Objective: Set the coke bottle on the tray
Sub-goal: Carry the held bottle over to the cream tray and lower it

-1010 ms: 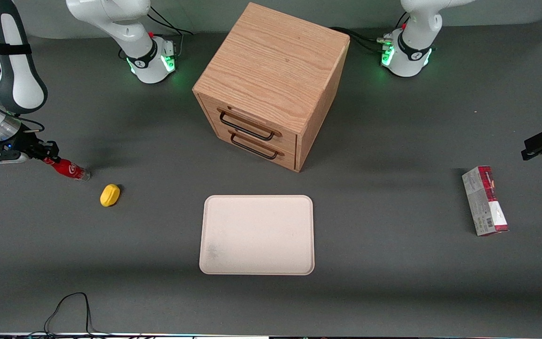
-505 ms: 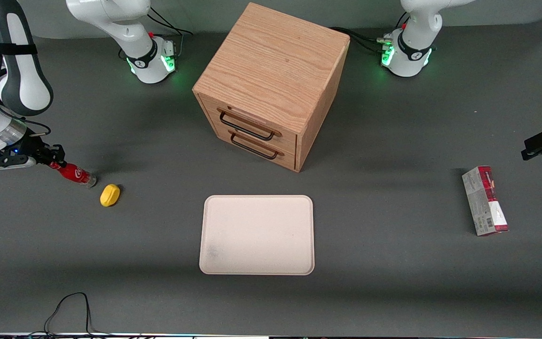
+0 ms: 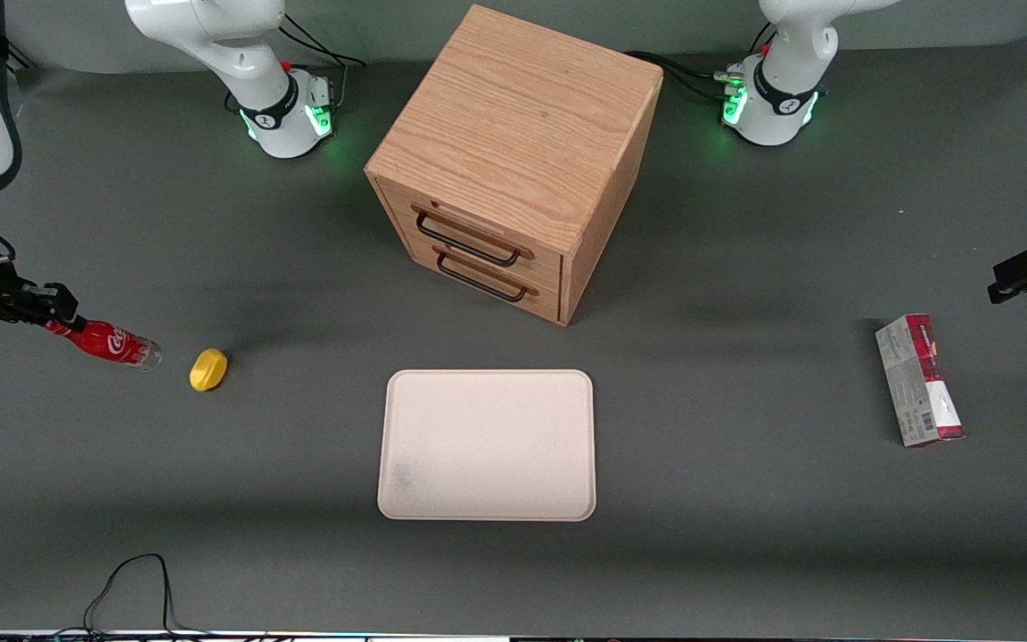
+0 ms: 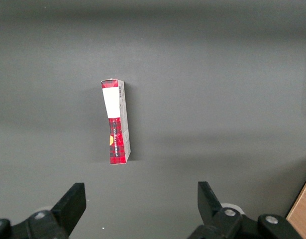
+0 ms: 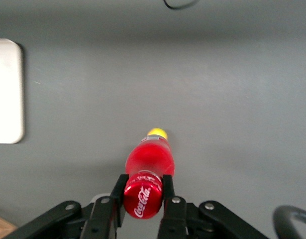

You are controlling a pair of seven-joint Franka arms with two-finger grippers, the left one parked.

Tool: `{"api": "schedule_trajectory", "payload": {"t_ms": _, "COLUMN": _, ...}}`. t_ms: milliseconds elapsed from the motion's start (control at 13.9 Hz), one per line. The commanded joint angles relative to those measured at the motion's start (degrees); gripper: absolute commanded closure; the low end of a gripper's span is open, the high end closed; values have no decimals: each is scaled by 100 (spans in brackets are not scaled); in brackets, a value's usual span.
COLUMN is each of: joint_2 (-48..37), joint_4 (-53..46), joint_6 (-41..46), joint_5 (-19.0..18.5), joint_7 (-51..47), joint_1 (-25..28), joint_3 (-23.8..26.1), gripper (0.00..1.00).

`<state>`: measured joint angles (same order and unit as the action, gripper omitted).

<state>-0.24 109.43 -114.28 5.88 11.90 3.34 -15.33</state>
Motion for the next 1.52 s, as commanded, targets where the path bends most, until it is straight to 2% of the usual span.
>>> {"api": "schedule_trajectory", "payload": {"t_ms": 0, "joint_2": 436, "joint_4": -1385, "joint_6": 1001, "joint_5": 2, "joint_7": -836, "joint_1": -9, "joint_3": 502, "gripper": 100}}
{"api": "schedule_trajectory", "payload": {"t_ms": 216, "joint_2": 866, "joint_4": -2555, "joint_6": 1863, "joint_5": -279, "joint_7": -1733, "joint_1": -9, "joint_3": 1232, "gripper": 100}}
{"api": "schedule_trajectory", "payload": {"t_ms": 361, "joint_2": 1244, "joint_4": -3224, "joint_6": 2173, "joint_5": -306, "joint_7": -2207, "joint_1": -9, "joint_3": 1750, "gripper": 100}}
{"api": "schedule_trajectory", "payload": {"t_ms": 722, "joint_2": 2333, "joint_4": -4183, "joint_6": 1981, "joint_5": -825, "joint_7": -3209, "joint_1": 0, "joint_3": 2972, "gripper": 100}}
{"api": "schedule_trajectory", "payload": {"t_ms": 938, "joint_2": 3124, "joint_4": -4299, "joint_6": 1061, "joint_5": -1535, "joint_7": -4080, "joint_1": 44, "joint_3": 3701, "gripper": 100}}
{"api": "schedule_trajectory", "payload": {"t_ms": 1155, "joint_2": 3775, "joint_4": -4281, "joint_6": 190, "joint_5": -1660, "joint_7": -4389, "joint_1": 201, "joint_3": 3765, "gripper": 100}}
{"api": "schedule_trajectory", "payload": {"t_ms": 1227, "joint_2": 3933, "joint_4": -4255, "joint_6": -4, "joint_5": -1782, "joint_7": -4442, "joint_1": 280, "joint_3": 3765, "gripper": 100}}
{"api": "schedule_trajectory", "payload": {"t_ms": 1299, "joint_2": 4074, "joint_4": -4246, "joint_6": -111, "joint_5": -2070, "joint_7": -4468, "joint_1": 298, "joint_3": 3765, "gripper": 100}}
{"api": "schedule_trajectory", "payload": {"t_ms": 1443, "joint_2": 4303, "joint_4": -4176, "joint_6": -391, "joint_5": -2248, "joint_7": -4539, "joint_1": 307, "joint_3": 3765, "gripper": 100}}
